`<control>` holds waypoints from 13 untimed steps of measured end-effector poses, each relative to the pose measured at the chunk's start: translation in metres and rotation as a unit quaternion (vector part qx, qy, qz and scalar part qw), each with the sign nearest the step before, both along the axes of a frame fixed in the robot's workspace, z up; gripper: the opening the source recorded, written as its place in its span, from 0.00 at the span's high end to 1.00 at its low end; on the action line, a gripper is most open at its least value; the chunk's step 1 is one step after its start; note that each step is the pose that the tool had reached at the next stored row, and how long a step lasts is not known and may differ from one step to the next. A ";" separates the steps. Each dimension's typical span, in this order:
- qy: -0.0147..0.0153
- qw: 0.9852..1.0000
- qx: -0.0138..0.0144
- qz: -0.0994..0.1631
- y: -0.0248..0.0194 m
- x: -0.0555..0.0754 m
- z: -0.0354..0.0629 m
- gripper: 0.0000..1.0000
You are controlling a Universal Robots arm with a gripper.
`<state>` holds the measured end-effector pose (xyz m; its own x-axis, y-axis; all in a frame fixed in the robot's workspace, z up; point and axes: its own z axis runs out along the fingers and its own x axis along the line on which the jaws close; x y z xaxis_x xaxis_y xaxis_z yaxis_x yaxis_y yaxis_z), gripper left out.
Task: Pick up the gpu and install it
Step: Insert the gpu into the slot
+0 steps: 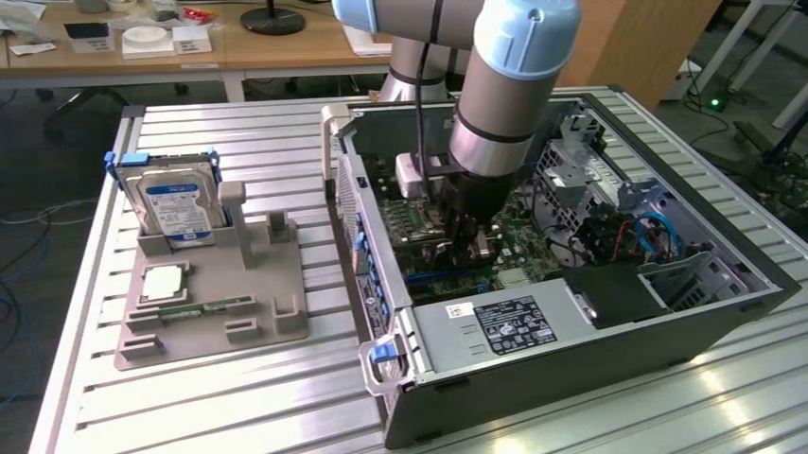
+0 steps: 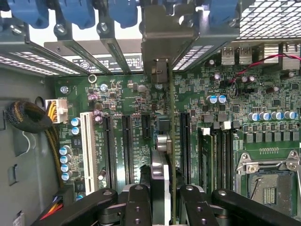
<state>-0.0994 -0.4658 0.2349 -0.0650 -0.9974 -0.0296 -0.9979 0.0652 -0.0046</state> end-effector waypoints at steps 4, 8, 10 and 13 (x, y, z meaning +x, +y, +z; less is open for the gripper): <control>0.000 1.000 -0.001 0.000 0.0005 0.000 0.0000 0.72; 0.001 1.000 -0.001 0.000 0.0008 0.002 -0.0001 0.72; 0.001 1.000 -0.001 0.000 0.0008 0.002 0.0000 0.72; 0.001 1.000 -0.001 0.000 0.0013 0.002 -0.0002 0.72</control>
